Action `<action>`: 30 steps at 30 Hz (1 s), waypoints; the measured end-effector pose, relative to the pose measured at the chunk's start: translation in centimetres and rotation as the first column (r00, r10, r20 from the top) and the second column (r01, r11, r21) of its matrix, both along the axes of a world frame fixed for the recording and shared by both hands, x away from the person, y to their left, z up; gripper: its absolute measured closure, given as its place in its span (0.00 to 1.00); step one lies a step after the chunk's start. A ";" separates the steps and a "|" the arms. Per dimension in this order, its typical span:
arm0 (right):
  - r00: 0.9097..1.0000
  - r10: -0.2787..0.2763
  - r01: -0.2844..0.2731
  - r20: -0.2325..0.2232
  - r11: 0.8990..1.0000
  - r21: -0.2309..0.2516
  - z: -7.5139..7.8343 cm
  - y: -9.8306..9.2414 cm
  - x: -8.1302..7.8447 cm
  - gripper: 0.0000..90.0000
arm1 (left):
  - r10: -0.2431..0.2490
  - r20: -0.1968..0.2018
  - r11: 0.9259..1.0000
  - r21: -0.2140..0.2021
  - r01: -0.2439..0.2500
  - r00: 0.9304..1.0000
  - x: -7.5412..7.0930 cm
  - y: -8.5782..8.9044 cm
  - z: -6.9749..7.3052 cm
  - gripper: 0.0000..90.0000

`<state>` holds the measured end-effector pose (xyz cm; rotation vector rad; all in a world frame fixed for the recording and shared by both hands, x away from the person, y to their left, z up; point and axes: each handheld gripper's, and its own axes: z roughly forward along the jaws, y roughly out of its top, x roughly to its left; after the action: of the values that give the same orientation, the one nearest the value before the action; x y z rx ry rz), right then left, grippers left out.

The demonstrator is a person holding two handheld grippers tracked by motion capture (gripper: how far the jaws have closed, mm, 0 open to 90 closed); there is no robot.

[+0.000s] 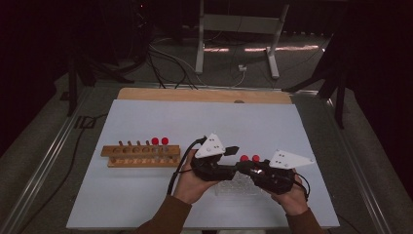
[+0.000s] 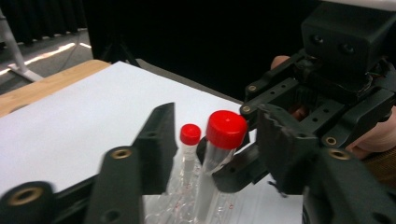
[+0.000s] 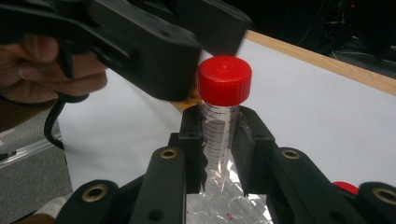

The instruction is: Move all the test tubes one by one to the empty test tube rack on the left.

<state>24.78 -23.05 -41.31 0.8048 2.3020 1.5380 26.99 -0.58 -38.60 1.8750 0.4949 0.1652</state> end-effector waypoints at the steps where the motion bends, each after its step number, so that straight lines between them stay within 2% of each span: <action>1: 1.000 0.001 -0.001 -0.001 1.000 0.002 0.0 0.0 0.0 0.82 | -0.001 -0.002 1.000 0.005 0.001 1.000 0.0 -0.2 -0.1 0.63; 7: 1.000 0.002 -0.002 0.000 1.000 0.000 0.0 0.0 0.0 0.82 | -0.016 -0.008 1.000 0.013 0.016 1.000 0.1 -0.6 -0.3 0.78; 11: 1.000 0.008 -0.008 0.001 1.000 0.007 -0.1 -0.1 0.1 0.80 | -0.009 -0.004 1.000 0.014 0.009 1.000 0.1 -0.5 -0.3 0.79; 15: 1.000 0.015 -0.015 0.001 1.000 0.023 -0.1 -0.3 0.1 0.57 | 0.011 -0.003 1.000 0.009 -0.011 1.000 0.2 -0.3 -0.1 0.79; 21: 1.000 -0.031 0.031 -0.004 0.999 0.044 -0.1 -0.8 0.4 0.26 | 0.036 -0.003 0.999 0.005 -0.036 0.999 0.3 0.5 0.0 0.79; 24: 0.999 -0.050 0.050 -0.007 0.998 0.043 -0.2 -1.0 0.5 0.17 | 0.047 -0.009 0.999 -0.003 -0.047 0.999 0.4 1.0 0.0 0.79; 30: 0.997 -0.071 0.072 -0.010 0.996 0.049 -0.4 -1.5 0.7 0.09 | 0.070 -0.011 0.997 -0.011 -0.070 0.997 0.6 2.1 0.0 0.79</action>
<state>25.49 -24.60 -41.66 0.8971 2.2237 1.5687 27.54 1.48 -38.57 1.8491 0.5686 0.1988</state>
